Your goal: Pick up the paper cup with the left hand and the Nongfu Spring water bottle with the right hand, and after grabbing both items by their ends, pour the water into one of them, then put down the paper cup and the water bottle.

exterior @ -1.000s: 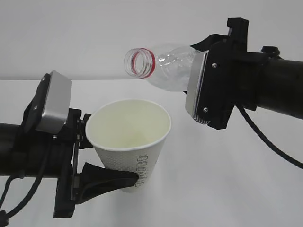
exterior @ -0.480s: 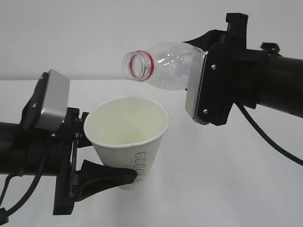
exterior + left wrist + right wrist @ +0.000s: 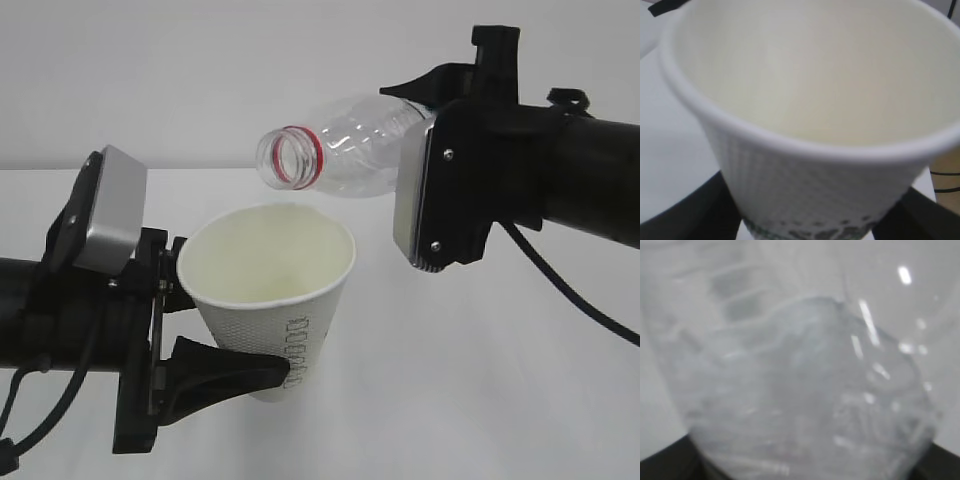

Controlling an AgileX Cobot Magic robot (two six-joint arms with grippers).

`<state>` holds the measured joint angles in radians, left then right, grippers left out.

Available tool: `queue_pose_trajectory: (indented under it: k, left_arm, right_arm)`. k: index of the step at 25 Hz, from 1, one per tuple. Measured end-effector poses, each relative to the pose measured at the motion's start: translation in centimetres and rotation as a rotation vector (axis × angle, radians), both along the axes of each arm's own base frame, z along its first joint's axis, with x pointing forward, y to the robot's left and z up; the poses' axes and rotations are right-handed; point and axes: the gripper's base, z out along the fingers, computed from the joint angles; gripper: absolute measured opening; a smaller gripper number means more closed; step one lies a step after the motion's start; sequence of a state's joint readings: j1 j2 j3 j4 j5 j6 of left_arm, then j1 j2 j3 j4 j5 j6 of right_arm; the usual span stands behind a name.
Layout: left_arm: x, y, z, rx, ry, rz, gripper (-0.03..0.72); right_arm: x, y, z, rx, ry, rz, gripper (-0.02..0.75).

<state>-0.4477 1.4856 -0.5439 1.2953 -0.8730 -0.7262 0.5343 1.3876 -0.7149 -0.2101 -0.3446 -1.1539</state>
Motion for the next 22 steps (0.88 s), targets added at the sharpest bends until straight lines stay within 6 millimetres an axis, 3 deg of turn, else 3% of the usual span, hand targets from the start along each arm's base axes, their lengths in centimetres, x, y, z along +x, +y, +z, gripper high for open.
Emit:
queue_pose_trajectory:
  k: [22]
  left_arm:
    - [-0.32, -0.20, 0.37, -0.045, 0.005, -0.036, 0.512]
  right_arm:
    - [0.20, -0.11, 0.45, -0.019, -0.074, -0.010, 0.494]
